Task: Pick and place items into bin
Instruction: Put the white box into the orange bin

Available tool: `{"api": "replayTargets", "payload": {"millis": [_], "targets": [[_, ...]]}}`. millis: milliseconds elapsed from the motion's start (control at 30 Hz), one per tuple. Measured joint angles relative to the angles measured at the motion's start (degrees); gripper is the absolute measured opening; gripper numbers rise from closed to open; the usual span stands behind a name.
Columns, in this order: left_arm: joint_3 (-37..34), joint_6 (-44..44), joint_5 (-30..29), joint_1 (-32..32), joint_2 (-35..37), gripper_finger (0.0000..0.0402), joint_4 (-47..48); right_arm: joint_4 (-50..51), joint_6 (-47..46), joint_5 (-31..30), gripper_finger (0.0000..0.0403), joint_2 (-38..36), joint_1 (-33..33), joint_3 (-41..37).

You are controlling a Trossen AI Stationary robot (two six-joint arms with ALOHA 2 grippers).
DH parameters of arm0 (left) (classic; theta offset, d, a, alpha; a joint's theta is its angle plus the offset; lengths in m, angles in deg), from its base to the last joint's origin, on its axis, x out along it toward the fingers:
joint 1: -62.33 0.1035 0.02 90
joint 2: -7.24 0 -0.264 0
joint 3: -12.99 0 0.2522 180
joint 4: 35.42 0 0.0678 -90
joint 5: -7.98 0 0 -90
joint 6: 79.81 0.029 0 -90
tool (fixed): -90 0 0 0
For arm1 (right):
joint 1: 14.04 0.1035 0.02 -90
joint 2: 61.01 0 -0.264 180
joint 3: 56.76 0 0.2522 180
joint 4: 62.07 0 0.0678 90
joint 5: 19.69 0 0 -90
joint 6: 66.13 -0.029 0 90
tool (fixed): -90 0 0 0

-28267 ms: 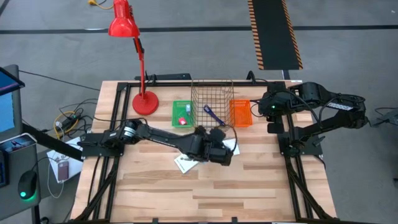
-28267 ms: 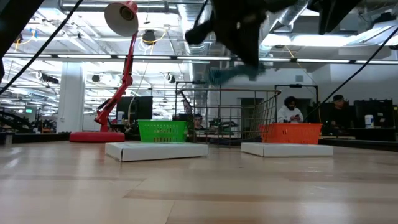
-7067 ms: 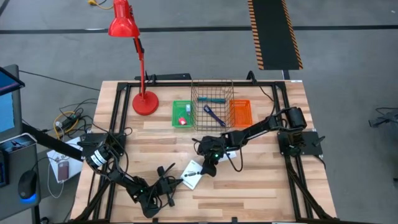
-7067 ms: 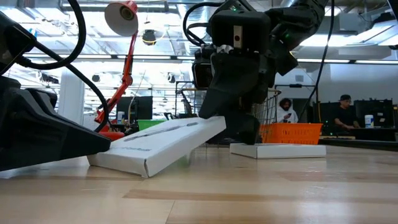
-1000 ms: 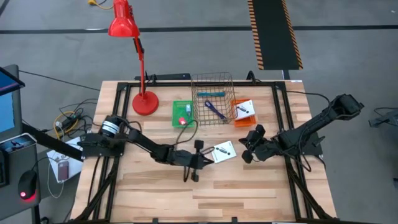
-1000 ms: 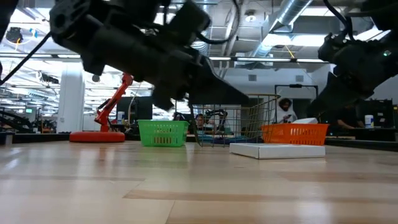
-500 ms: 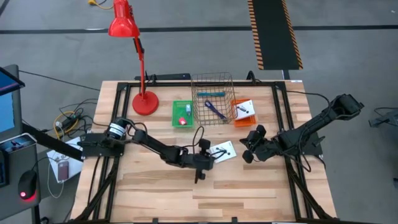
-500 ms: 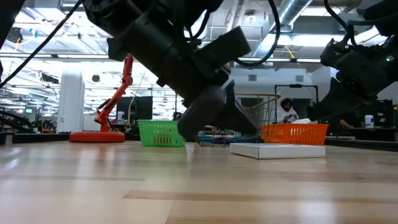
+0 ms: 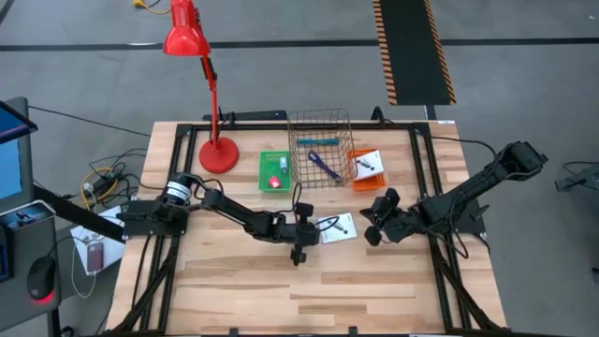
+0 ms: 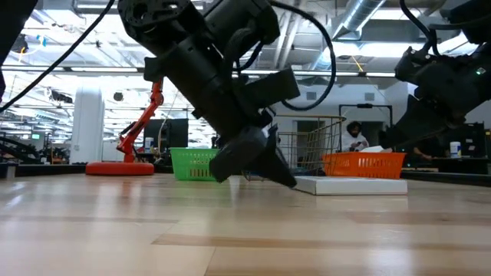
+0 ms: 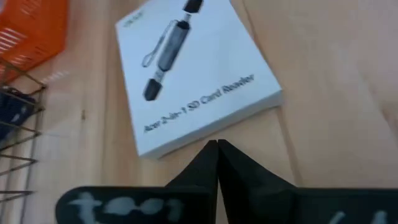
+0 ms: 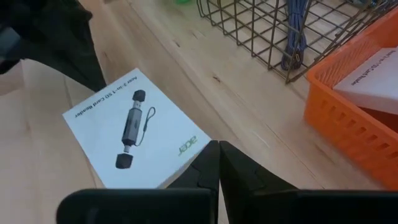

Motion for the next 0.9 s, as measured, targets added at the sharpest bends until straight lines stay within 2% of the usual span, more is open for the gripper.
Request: {"api": "replayTargets", "payload": {"millis": [167, 300, 400, 600, 800, 900], "targets": [[0.0, 0.1, 0.4, -0.1, 0.0, 0.0000, -0.4, -1.2, 0.6, 0.0, 0.0001, 0.0, 0.0, 0.0], [0.0, 3.2, -4.4, -1.4, 0.0, 0.0000, -4.5, -1.3, 1.0, 0.0, 0.0002, 0.0, 0.0, 0.0], [0.0, 5.3, -5.5, -1.9, 0.0, 0.0000, -6.0, -1.3, 1.0, 0.1, 0.0002, 0.0, 0.0, 0.0], [0.0, 5.1, -5.0, -0.6, 0.0, 0.0000, -5.6, -1.3, 1.1, 0.6, 0.0003, 0.0, 0.0, 0.0], [0.0, 3.5, 0.1, 1.1, 0.0, 0.0000, -4.0, -1.3, 1.1, 0.6, 0.0003, 0.0, 0.0, 0.0], [0.1, 2.6, 0.8, 1.2, -0.3, 0.0000, -3.2, -1.3, 1.1, 0.6, 0.0003, 0.0, 0.0, 0.0]]}}
